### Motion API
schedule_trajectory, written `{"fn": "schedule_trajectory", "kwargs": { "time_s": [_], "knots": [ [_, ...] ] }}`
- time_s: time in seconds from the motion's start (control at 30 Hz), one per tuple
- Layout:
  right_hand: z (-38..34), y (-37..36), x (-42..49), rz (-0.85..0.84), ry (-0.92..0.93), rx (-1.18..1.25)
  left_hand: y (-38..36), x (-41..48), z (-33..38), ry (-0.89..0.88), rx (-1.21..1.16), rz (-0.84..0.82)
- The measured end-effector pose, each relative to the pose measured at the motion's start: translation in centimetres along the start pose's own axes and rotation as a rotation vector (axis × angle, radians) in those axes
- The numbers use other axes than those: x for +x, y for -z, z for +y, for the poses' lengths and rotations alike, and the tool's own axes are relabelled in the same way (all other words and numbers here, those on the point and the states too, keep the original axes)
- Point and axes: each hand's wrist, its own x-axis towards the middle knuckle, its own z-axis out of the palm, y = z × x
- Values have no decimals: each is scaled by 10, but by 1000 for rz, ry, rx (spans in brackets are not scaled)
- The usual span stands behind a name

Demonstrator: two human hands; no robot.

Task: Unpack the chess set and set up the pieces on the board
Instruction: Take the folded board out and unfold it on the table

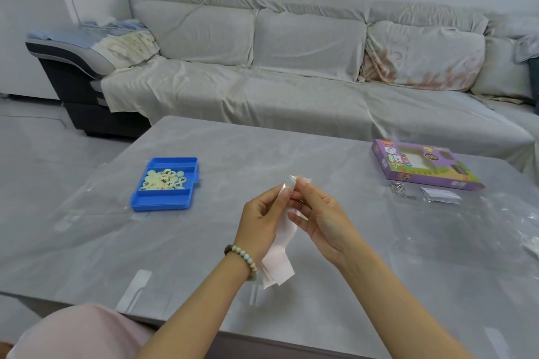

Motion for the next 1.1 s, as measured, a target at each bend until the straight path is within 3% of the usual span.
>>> {"fn": "schedule_trajectory", "kwargs": {
  "time_s": [0.37,0.6,0.8,0.93,1.03,1.1],
  "knots": [
    [4,-5,-1,40,47,58,1,3,-2,11,53,34],
    [-2,21,2,179,138,90,30,24,-14,116,115,217],
    [14,21,1,74,36,53,7,11,-18,117,175,-157],
    [14,18,4,66,40,79,5,13,-24,96,286,62],
    [8,28,8,155,49,75,22,21,-23,77,305,222],
    [4,40,11,238,45,13,35,25,-24,63,377,233]
  ]
}}
